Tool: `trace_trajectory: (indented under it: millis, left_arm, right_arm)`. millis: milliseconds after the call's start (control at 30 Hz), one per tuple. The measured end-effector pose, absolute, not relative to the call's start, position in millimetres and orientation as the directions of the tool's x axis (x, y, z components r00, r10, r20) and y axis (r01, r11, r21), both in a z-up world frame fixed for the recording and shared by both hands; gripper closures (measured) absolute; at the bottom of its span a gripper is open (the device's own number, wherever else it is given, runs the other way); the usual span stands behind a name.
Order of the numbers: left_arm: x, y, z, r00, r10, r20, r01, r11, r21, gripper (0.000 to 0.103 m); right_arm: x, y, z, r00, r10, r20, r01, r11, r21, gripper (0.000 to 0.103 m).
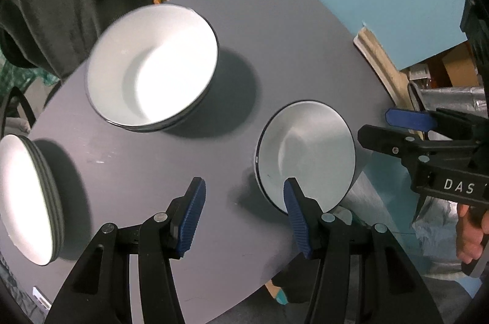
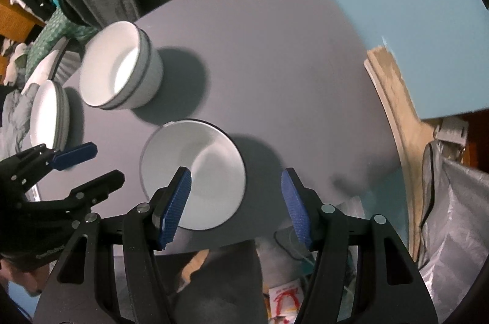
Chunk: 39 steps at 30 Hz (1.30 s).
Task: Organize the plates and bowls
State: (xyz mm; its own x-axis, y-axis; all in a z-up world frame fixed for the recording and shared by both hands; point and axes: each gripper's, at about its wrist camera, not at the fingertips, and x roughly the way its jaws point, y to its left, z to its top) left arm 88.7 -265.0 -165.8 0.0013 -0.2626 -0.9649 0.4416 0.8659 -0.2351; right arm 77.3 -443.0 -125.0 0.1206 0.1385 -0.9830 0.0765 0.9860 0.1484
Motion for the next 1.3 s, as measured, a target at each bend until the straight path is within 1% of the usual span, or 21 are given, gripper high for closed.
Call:
trace_trajectory:
  millis: [200,367,633,900,1000,1067,1133,1167,1300]
  left_arm:
    - [90.5,-272.5,-184.7,-0.035,-0.271,-0.962,0.421,0.869,-0.26,0.049]
    - [88.6,-278.0,-198.8,-0.043,-0.255,-0.966,0.415,0.875,-0.249,0.049]
    - [85.0,-284.6,-215.2,-0.054,-0.237,-0.97,0.416,0.878,-0.237,0.049]
    - [93.7,-285.0,-231.7,-0.081,-0.236,-0.968,0.36,0.899,-0.249,0.049]
    - [95.5,-285.4,-233.4,-0.084,-0.24,-0.967,0.35,0.902,-0.254,0.049]
    - [96.3,-286.5,-233.9,-0.088,-0.236,-0.968,0.348,0.903,-0.252,0.049]
    - [98.5,-281.6,-233.6,-0.092,-0.232,-0.968,0.349,0.903,-0.25,0.058]
    - [99.6,-283.6,-234.9,-0.097,-0.224,-0.97,0.349,0.905,-0.244,0.063]
    - [103.0,-286.3,-234.6,-0.096,-0.226,-0.969,0.343,0.907,-0.245,0.071]
  right_arm:
    - [72.5,-452.5,-148.9,0.111,0.14,-0.984,0.101,0.983,0.151,0.043]
    - [72.0,-451.8,-169.1,0.099,0.149,-0.984,0.097,0.983,0.158,0.043]
    - [74.8,-448.3,-187.5,0.093,0.174,-0.98,0.082,0.98,0.181,0.043]
    - [84.5,-442.3,-200.4,0.076,0.188,-0.979,0.084,0.977,0.194,0.043]
    - [84.9,-443.1,-203.5,0.069,0.184,-0.98,0.08,0.979,0.189,0.047]
    - [85.7,-442.0,-205.7,0.063,0.191,-0.98,0.077,0.978,0.196,0.052]
    - [83.9,-435.3,-204.0,0.06,0.196,-0.979,0.07,0.977,0.2,0.063]
    - [83.6,-432.9,-204.1,0.058,0.196,-0.979,0.065,0.978,0.2,0.065]
    - [83.5,-432.5,-208.9,0.047,0.21,-0.977,0.054,0.976,0.213,0.074]
